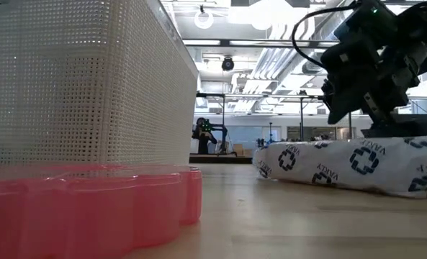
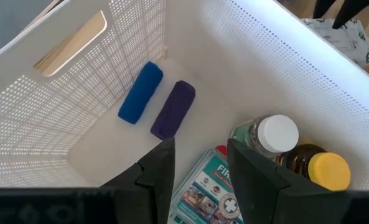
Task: Pick & place medical supplies in basket/bin
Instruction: Put the white mailer bag into the white bin
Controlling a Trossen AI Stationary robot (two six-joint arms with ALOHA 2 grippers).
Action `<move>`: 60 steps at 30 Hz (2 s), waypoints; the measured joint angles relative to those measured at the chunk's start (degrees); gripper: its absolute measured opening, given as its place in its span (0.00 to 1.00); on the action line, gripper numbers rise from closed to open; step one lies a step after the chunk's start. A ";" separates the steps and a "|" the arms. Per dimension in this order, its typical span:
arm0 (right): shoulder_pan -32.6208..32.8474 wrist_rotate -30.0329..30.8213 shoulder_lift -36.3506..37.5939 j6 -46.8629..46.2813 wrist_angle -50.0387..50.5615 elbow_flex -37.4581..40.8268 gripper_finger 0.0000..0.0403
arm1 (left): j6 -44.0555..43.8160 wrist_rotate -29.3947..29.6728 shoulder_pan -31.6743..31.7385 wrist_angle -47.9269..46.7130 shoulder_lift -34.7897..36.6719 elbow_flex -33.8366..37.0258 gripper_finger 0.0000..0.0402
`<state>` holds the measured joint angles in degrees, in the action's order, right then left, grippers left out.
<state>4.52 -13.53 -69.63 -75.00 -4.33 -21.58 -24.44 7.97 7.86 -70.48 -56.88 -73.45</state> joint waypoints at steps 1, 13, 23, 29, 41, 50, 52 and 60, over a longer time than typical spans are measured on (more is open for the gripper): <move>0.17 -0.14 0.00 0.00 -0.92 0.00 0.79 | 0.02 0.01 0.00 0.00 0.00 0.00 0.44; 4.70 -3.24 0.00 -1.54 -5.55 -0.09 0.66 | 0.14 0.01 0.00 -0.33 0.00 0.00 0.44; 9.72 -14.08 0.00 -10.78 -3.34 -0.09 0.55 | 0.50 -1.18 0.00 -3.41 0.00 0.00 0.44; 15.82 -7.08 0.00 -29.35 -3.22 -0.09 0.49 | 1.12 -1.18 -0.01 -3.45 0.02 0.00 0.44; 18.96 0.10 -0.02 -35.72 -0.89 -0.09 0.43 | 1.67 -1.18 -0.02 -3.43 0.03 0.00 0.44; 21.03 3.28 -0.05 -35.22 2.06 -0.11 0.56 | 1.49 -0.88 -0.01 -3.14 0.26 0.00 0.44; 20.51 4.90 -0.11 -34.28 3.76 -0.07 0.59 | 1.63 -0.65 0.00 -2.89 0.26 0.00 0.44; 17.19 11.30 -0.17 -30.81 4.69 -0.07 0.63 | 1.93 0.59 0.00 -2.93 0.26 0.00 0.44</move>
<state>21.72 -2.23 -69.80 -105.81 0.36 -21.65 -22.50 8.56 7.86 -73.41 -56.62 -73.45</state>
